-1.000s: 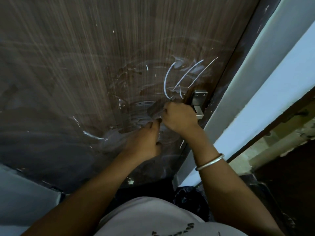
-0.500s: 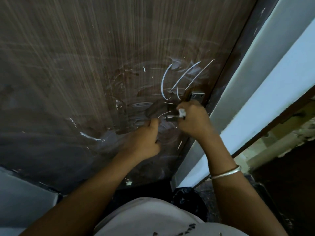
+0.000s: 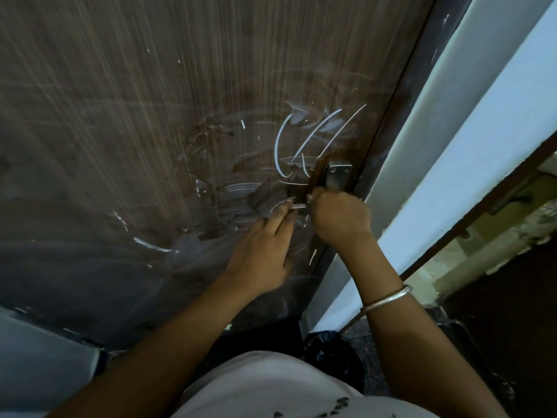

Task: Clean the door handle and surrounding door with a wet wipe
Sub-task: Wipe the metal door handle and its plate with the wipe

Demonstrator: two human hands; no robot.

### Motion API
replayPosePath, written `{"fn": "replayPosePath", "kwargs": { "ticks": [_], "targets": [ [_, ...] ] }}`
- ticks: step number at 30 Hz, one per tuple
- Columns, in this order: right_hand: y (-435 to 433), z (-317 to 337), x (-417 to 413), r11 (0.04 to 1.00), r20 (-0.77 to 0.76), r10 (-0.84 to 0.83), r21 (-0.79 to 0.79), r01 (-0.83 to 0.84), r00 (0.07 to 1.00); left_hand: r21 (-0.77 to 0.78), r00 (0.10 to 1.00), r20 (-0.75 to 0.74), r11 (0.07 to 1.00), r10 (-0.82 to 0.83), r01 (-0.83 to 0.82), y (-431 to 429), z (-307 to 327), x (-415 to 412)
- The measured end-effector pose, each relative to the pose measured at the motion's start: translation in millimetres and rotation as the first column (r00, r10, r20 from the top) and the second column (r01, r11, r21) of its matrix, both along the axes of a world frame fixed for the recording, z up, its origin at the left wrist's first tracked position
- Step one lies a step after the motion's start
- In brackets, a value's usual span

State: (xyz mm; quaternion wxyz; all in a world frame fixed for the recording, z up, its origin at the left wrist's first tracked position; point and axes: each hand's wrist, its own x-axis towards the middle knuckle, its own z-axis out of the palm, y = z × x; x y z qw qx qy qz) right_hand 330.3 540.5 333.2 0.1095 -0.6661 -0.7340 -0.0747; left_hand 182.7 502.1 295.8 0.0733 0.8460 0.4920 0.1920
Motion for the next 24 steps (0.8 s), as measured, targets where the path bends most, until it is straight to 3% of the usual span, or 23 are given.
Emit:
{"fn": "replayPosePath", "kwargs": {
  "ticks": [7,13,15,18,20,24],
  "targets": [
    [0,6,-14,0.997,-0.107,-0.019,-0.078,0.010,0.994,0.030,0.999,-0.045,0.999,0.027,-0.026,-2,6,2],
    [6,13,-22,0.980,-0.229,0.127,-0.123,-0.158,0.965,0.048,0.997,-0.018,0.996,0.073,-0.072,1,-2,9],
    [6,9,-17,0.972,-0.365,0.167,-0.098,-0.216,0.916,0.064,0.997,-0.022,0.995,0.073,-0.071,1,-1,10],
    [2,2,-5,0.960,-0.616,0.194,-0.042,-0.278,0.763,0.102,0.994,-0.049,0.991,0.095,-0.090,2,3,9],
    [-2,1,-2,0.965,-0.621,0.199,-0.010,-0.261,0.758,0.109,0.992,-0.060,0.989,0.109,-0.102,3,6,8],
    [-5,0,4,0.990,-0.463,0.127,0.007,-0.140,0.877,0.105,0.988,-0.084,0.987,0.128,-0.119,4,10,4]
  ]
}}
